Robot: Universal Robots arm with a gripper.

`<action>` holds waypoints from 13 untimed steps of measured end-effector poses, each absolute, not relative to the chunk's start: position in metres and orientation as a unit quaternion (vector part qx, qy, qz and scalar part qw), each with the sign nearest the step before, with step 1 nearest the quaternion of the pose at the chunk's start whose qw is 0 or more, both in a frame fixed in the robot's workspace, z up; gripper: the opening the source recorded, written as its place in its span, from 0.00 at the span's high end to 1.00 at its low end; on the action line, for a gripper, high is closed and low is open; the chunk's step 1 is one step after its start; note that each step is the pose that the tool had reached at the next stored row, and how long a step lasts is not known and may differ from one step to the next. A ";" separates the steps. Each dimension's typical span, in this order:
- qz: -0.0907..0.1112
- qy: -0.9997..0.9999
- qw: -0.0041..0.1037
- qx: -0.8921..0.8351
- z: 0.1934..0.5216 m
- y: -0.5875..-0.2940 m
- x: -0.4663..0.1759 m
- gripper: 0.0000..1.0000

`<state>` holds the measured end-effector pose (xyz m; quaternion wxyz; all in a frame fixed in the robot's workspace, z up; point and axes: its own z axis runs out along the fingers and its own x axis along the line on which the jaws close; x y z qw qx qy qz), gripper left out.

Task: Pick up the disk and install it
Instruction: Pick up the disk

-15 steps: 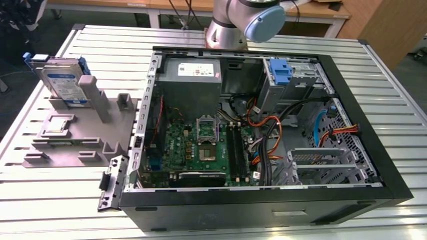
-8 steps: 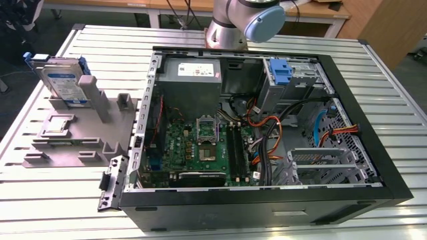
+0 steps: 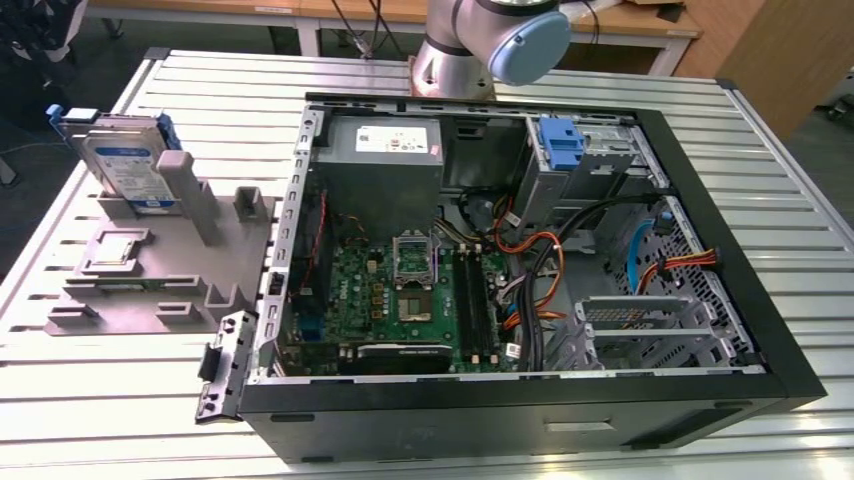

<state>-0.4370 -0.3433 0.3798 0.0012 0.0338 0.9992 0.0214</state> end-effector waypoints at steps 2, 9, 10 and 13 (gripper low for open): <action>0.021 0.999 0.001 0.034 0.380 -0.343 -0.437 0.90; 0.021 1.000 0.001 0.011 0.380 -0.343 -0.437 0.90; 0.021 1.000 0.001 0.006 0.380 -0.343 -0.437 0.90; 0.021 1.000 0.000 -0.011 0.380 -0.343 -0.437 0.90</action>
